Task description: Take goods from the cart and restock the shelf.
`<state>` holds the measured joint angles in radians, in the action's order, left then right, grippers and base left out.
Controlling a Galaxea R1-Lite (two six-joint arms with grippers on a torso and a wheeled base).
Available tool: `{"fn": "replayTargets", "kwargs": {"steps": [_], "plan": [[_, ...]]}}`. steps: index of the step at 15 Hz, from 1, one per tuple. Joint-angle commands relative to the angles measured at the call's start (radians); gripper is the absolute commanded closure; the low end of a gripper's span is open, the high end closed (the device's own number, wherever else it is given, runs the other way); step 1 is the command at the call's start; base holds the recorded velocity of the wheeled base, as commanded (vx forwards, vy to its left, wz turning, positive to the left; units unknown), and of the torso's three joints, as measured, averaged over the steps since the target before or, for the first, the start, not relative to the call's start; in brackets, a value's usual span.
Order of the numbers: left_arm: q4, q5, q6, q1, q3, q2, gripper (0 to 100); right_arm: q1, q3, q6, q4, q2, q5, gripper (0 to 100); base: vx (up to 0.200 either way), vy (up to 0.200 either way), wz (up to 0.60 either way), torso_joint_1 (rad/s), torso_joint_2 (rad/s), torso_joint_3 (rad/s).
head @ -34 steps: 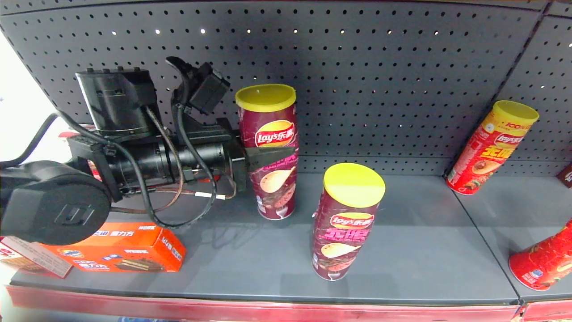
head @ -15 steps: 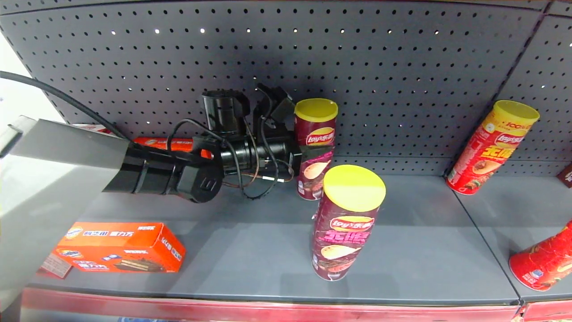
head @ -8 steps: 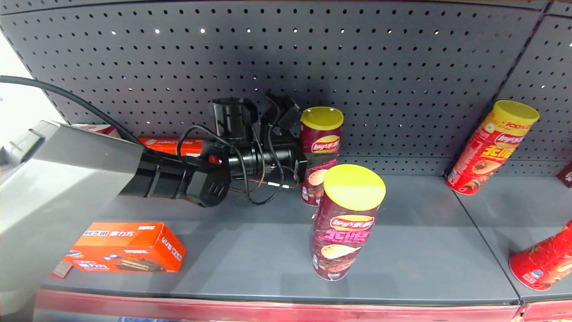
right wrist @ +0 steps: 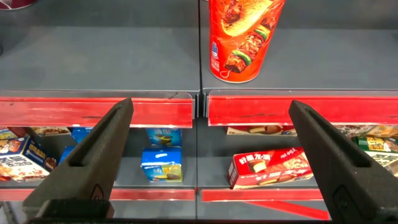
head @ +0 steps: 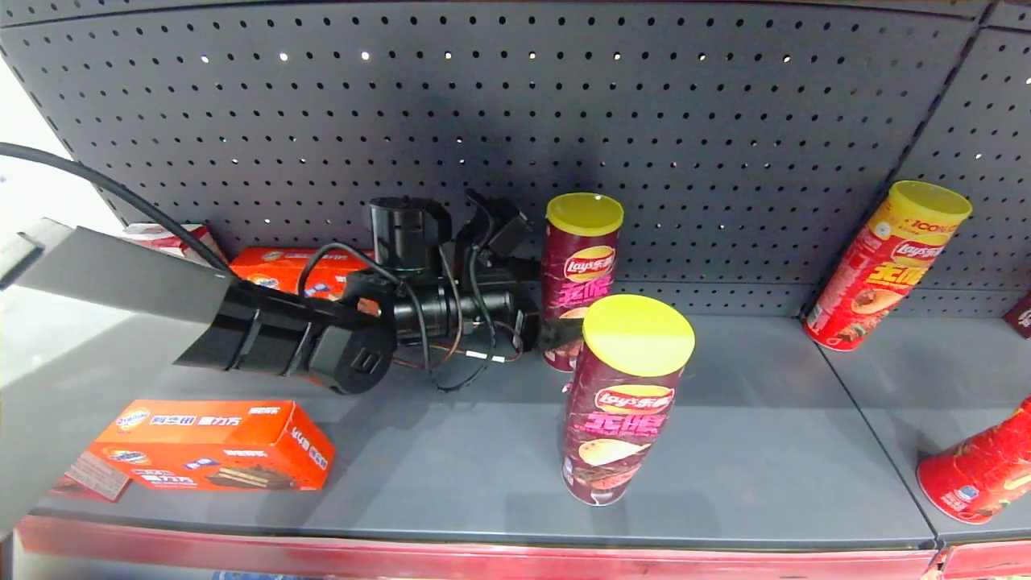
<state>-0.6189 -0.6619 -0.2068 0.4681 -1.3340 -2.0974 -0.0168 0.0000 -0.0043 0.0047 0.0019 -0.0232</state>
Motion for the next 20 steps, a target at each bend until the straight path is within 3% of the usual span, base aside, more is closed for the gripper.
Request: {"fn": "replayTargets", "kwargs": {"steps": [1, 3, 4, 8, 20], "plan": [[-0.001, 0.068, -0.016, -0.003, 0.102, 0.089, 0, 0.000, 0.000, 0.000, 0.000, 0.001, 0.000, 0, 0.000, 0.000, 0.00, 0.000, 0.00, 0.000], [-0.002, 0.186, -0.071, 0.001, 0.151, 0.114, 0, 0.000, 0.000, 0.000, 0.000, 0.003, 0.000, 0, 0.000, 0.000, 0.00, 0.000, 0.00, 0.000], [-0.004, 0.206, -0.083, 0.001, 0.159, 0.116, 0, 0.000, 0.000, 0.000, 0.000, 0.003, 0.000, 0, 0.000, 0.000, 0.00, 0.000, 0.00, 0.000], [-0.004, 0.289, -0.089, 0.001, 0.148, 0.112, 0, 0.000, 0.000, 0.000, 0.000, 0.003, 0.000, 0, 0.000, 0.000, 0.00, 0.000, 0.00, 0.000], [-0.010, 0.332, -0.089, -0.012, 0.153, 0.109, 0, 0.000, 0.000, 0.000, 0.000, 0.003, 0.000, 0, 0.000, 0.000, 0.00, 0.000, 0.00, 0.000]]}}
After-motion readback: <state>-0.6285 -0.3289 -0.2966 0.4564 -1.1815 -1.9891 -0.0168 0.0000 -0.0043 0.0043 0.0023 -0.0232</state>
